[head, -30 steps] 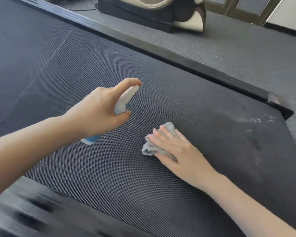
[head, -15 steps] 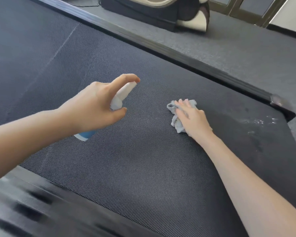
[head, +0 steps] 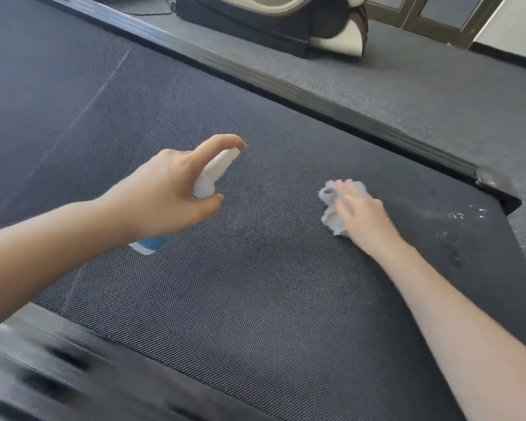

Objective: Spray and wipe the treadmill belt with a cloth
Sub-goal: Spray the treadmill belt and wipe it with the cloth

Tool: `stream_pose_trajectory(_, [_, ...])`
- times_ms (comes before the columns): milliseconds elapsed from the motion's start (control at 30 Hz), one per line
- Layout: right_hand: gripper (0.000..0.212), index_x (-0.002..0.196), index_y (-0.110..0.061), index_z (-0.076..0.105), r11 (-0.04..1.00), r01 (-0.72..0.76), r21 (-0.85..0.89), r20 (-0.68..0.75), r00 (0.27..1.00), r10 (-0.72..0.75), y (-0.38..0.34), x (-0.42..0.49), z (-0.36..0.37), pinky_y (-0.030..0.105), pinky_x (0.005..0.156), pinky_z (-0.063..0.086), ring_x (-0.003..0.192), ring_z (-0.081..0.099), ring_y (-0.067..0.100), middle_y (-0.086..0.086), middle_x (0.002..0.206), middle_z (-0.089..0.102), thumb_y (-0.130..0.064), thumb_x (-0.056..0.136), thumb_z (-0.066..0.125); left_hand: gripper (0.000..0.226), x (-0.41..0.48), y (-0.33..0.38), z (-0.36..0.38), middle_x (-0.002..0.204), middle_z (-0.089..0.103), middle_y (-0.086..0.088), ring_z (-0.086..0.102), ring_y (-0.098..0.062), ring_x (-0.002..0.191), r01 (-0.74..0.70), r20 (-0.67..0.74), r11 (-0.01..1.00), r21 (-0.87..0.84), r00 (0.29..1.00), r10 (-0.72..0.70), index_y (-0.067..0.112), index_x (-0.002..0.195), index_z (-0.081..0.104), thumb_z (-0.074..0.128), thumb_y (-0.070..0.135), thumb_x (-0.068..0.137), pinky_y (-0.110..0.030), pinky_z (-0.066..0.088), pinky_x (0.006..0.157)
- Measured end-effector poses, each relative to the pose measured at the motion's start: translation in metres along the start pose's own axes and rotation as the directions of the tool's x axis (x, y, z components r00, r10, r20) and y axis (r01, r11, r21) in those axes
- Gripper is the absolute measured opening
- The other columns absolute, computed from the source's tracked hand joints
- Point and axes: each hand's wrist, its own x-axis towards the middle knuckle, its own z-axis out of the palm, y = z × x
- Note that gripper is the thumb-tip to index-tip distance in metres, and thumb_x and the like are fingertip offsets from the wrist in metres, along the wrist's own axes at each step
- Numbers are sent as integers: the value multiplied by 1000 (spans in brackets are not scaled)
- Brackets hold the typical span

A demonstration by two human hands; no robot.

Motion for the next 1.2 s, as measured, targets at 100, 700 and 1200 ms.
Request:
stream_pose_trajectory(100, [45, 146, -16, 33, 993, -105, -55, 40, 993, 108, 19, 15, 7, 32, 105, 26, 139, 29, 28, 9, 152, 30, -25, 102, 29, 63, 3, -2, -2, 60, 52, 10, 51, -3, 56, -8, -12, 1000, -2, 1000, 8, 27, 135, 40, 67, 15, 80, -11, 32, 54])
stream_pose_trajectory(700, [41, 142, -21, 41, 945, 227, 236, 60, 967, -247, -54, -5, 22, 28, 118, 10, 140, 15, 2, -3, 153, 30, -19, 101, 43, 63, -7, -1, 1, 68, 53, 10, 51, -5, 60, -37, 23, 999, -1, 999, 37, 32, 136, 36, 63, 18, 81, -14, 31, 56])
stream_pose_trajectory(1200, [41, 140, -33, 42, 938, -266, 221, -49, 958, 283, 13, -82, -2, 18, 108, 21, 138, 33, 13, -11, 152, 29, -25, 100, 42, 61, 16, -3, 18, 72, 56, 3, 51, -12, 60, -179, 38, 973, -146, 982, 186, 36, 133, 31, 59, 19, 82, -31, 40, 60])
